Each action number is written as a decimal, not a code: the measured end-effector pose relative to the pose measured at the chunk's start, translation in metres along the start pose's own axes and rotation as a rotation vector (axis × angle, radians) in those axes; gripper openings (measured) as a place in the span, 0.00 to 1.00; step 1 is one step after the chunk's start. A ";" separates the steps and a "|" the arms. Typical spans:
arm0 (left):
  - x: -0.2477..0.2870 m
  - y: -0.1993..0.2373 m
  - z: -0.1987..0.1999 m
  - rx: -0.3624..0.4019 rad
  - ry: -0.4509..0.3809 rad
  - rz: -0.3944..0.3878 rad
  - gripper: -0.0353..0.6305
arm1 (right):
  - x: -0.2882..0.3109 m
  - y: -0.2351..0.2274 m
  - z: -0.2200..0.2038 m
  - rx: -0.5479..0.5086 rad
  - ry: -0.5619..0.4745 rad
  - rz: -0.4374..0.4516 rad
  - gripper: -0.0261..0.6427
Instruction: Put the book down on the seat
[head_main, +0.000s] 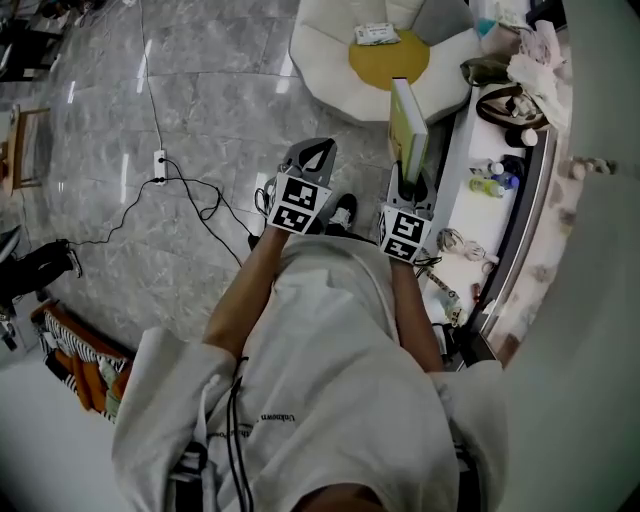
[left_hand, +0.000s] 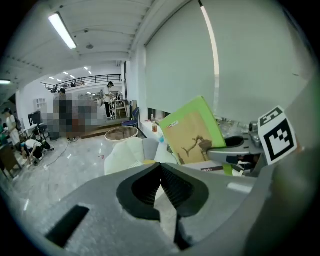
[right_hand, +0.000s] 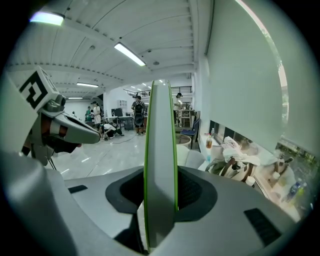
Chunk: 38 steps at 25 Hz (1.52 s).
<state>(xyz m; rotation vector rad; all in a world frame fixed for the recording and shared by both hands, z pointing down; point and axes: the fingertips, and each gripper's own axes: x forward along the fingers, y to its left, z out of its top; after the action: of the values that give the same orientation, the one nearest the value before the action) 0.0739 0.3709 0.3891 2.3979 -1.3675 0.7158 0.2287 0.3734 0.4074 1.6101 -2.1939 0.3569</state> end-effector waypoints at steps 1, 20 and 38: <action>0.002 -0.001 0.004 -0.013 -0.004 -0.007 0.06 | 0.000 0.000 0.000 0.003 0.003 0.005 0.24; 0.046 0.050 0.043 0.017 -0.045 -0.117 0.06 | 0.060 -0.028 0.008 0.077 0.055 -0.148 0.24; 0.072 0.257 0.043 -0.041 0.002 -0.220 0.06 | 0.214 0.103 0.066 0.069 0.160 -0.177 0.24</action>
<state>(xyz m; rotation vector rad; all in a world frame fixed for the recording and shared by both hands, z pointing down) -0.1050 0.1679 0.3940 2.4635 -1.0836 0.6249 0.0642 0.1939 0.4488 1.7337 -1.9246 0.4956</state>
